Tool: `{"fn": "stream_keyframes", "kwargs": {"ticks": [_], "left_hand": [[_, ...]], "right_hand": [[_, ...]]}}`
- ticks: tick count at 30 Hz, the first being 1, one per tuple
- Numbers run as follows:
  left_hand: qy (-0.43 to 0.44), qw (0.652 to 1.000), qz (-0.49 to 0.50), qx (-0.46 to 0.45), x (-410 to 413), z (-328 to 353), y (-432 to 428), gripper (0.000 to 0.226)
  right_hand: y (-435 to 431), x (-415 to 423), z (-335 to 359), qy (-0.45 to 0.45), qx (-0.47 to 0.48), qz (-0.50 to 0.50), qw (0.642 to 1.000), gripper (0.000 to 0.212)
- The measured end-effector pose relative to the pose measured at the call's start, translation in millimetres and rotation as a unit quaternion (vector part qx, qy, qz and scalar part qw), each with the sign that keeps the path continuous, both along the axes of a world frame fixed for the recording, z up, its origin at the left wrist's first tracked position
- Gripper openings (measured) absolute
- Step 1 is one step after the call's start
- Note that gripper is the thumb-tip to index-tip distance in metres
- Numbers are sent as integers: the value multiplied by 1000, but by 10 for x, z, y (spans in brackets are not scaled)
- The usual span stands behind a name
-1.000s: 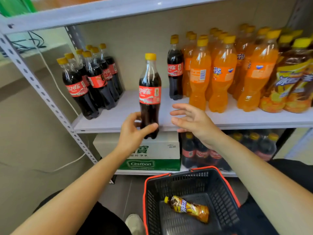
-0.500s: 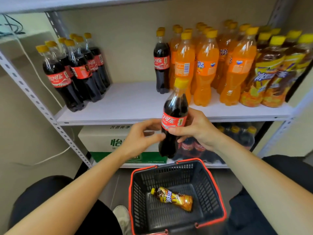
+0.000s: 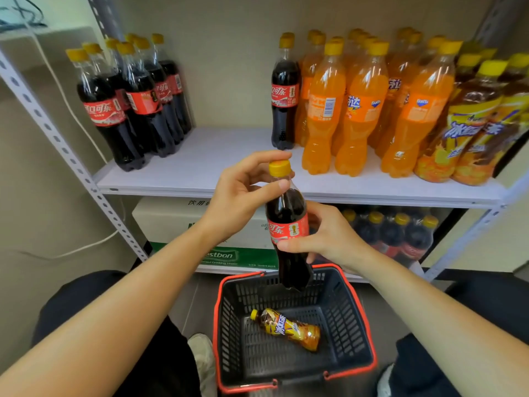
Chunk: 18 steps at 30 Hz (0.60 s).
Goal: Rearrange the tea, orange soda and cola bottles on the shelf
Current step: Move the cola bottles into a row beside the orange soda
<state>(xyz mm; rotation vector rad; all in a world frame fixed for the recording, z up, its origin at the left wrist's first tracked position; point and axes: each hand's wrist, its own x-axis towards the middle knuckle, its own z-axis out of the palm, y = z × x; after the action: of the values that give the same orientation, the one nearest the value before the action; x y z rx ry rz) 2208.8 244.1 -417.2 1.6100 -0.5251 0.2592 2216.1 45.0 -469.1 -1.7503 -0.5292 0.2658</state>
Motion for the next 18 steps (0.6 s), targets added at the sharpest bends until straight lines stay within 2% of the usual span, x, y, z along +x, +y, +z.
{"fn": "stream_keyframes", "kwargs": {"ticks": [9, 12, 18], "left_hand": [[21, 997, 51, -56, 1, -51, 81, 17], [41, 996, 35, -67, 25, -83, 124, 24], [101, 993, -37, -52, 79, -92, 185, 43]], "right_hand": [[68, -14, -79, -90, -70, -64, 992, 62], [73, 22, -78, -63, -59, -77, 993, 66], [32, 33, -19, 31, 24, -26, 999, 51]]}}
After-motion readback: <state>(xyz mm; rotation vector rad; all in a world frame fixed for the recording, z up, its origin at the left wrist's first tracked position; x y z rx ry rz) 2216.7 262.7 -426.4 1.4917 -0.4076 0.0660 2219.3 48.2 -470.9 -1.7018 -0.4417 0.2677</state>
